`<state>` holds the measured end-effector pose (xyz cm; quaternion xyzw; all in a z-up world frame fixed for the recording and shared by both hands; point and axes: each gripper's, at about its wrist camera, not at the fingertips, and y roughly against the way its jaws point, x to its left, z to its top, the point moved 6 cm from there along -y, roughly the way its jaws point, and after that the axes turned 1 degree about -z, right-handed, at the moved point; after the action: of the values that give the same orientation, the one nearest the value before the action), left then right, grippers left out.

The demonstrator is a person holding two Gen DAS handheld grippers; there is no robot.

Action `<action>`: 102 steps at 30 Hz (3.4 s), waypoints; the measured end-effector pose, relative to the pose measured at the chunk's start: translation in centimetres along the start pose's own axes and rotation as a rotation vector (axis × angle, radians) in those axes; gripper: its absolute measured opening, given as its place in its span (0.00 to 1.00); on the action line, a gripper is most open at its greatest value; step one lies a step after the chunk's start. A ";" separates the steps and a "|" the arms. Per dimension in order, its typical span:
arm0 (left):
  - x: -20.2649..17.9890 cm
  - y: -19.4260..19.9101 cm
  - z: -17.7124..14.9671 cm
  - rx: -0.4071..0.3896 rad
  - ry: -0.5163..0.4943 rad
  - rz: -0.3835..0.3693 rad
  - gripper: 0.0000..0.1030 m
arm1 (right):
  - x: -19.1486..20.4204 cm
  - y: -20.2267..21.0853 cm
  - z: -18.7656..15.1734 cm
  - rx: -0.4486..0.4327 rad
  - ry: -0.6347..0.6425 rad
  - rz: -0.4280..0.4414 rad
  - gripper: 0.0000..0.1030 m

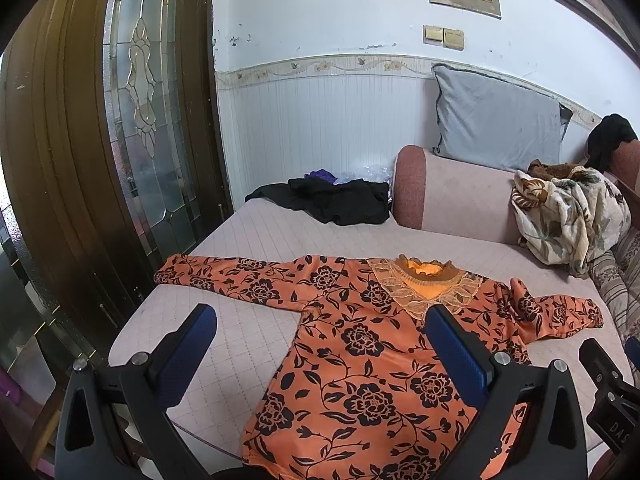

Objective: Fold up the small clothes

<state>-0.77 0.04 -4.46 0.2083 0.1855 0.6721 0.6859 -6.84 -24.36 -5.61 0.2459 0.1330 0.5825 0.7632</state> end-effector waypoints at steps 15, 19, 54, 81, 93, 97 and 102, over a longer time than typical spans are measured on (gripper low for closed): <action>-2.7 -5.2 -0.4 0.064 -0.033 -0.008 1.00 | -2.8 -5.6 -0.3 0.109 -0.069 -0.037 1.00; -4.4 -9.3 -1.9 0.156 -0.036 -0.062 1.00 | -4.7 -8.0 -0.4 0.123 -0.133 -0.007 1.00; -13.0 -28.0 -14.5 0.516 -0.193 -0.178 1.00 | -43.9 -34.1 -5.6 0.111 -1.105 -0.137 0.07; 11.8 -29.0 -8.0 0.360 0.345 0.330 1.00 | 17.0 -37.7 -3.3 0.502 -0.479 0.634 0.91; 12.6 -29.8 -8.4 0.402 0.460 0.309 1.00 | 8.3 -35.3 -5.1 0.526 -0.275 0.462 0.40; 12.6 -28.9 -7.4 0.323 0.514 0.255 1.00 | 7.1 -36.5 -8.4 0.622 -0.154 0.366 0.28; 8.7 -29.7 -5.6 0.272 0.534 -0.006 1.00 | 6.1 -34.5 -9.2 0.634 -0.095 0.363 0.31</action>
<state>21.50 8.67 -24.88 0.1137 0.4483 0.6699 0.5808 18.78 -23.42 -31.15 0.5164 0.2256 0.6262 0.5388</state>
